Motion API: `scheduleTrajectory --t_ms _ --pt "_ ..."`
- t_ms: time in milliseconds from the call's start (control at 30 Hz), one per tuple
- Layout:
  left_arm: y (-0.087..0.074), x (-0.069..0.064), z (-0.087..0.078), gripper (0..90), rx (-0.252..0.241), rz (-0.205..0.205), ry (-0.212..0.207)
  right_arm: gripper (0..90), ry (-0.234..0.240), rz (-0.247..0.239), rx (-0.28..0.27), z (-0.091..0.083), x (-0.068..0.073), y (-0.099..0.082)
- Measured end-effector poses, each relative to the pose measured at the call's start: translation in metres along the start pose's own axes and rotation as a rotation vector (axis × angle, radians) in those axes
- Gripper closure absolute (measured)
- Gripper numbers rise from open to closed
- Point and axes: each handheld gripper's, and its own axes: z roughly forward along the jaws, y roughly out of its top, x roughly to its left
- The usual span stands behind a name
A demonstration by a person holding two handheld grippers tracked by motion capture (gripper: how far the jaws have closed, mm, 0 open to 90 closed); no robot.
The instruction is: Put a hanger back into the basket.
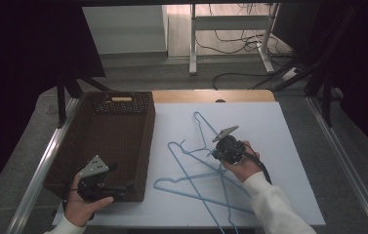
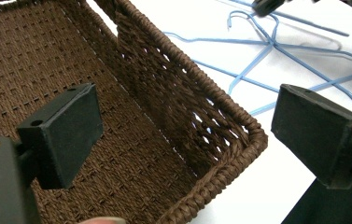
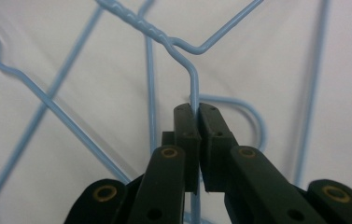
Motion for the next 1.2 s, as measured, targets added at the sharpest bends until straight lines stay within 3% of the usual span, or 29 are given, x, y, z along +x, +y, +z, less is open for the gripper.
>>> scheduleTrajectory --t_ms 267,400,467,667,700,800,1033,1200 --pt "0.004 -0.002 0.000 9.5 -0.009 0.012 0.003 87.4 -0.006 0.030 -0.122 -0.038 -0.008 -0.003" --pt "0.006 -0.002 -0.001 10.2 -0.010 0.018 0.002 87.4 0.036 0.058 -0.176 -0.056 -0.012 -0.008" --pt "0.008 -0.003 -0.001 11.4 -0.013 0.022 -0.001 87.3 0.081 0.072 -0.202 -0.067 -0.013 -0.013" --pt "0.018 -0.010 0.000 12.6 -0.020 0.052 -0.013 87.3 0.145 0.078 -0.228 -0.079 -0.009 -0.020" --pt "0.020 -0.012 0.001 13.9 -0.021 0.058 -0.017 87.3 0.188 0.087 -0.241 -0.086 -0.007 -0.023" --pt "0.028 -0.017 0.003 14.3 -0.024 0.079 -0.027 87.3 0.222 0.084 -0.245 -0.090 -0.005 -0.025" --pt "0.049 -0.032 0.017 14.4 -0.016 0.140 -0.073 87.3 0.323 0.083 -0.230 -0.099 0.005 -0.033" --pt "0.061 -0.040 0.029 14.6 0.003 0.163 -0.098 87.2 0.361 0.086 -0.222 -0.103 0.008 -0.037"
